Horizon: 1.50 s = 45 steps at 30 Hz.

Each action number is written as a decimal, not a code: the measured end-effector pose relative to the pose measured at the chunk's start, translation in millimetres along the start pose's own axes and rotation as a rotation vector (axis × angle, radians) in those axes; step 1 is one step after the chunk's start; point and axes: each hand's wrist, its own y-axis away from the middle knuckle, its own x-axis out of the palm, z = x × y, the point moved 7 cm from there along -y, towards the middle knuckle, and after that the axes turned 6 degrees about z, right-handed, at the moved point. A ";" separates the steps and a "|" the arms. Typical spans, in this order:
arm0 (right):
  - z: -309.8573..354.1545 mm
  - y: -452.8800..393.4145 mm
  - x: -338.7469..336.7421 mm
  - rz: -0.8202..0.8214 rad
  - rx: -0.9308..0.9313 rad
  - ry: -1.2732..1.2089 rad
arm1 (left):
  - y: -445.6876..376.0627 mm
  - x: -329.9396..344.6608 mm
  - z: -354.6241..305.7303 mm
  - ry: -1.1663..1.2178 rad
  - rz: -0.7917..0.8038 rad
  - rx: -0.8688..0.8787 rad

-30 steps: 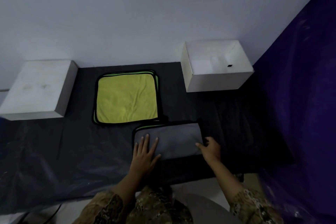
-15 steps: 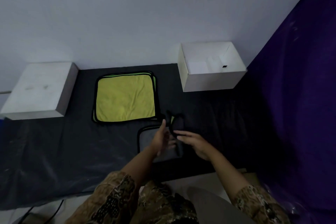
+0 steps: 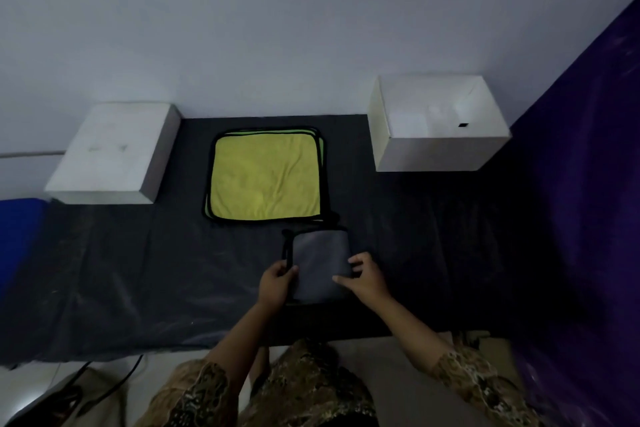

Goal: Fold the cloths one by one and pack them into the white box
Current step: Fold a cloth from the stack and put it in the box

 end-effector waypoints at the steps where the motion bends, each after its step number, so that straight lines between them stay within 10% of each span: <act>1: -0.1 -1.1 2.9 -0.015 -0.006 0.028 | 0.7 -2.8 3.3 -0.035 -0.021 -0.007; 11: -5.6 -6.2 11.6 0.012 0.064 0.174 | 10.1 -1.2 -11.3 -0.488 -0.233 0.102; 17: -14.0 -9.6 -3.9 -0.005 0.112 0.094 | -9.0 30.6 -20.9 -0.624 0.073 0.249; 39: 31.4 11.0 43.7 0.319 -0.303 0.068 | -24.6 4.3 -20.1 -0.102 0.012 0.001; 45: 14.4 6.8 42.4 0.084 -0.250 0.123 | -25.9 -16.4 5.0 -0.257 -0.139 -0.051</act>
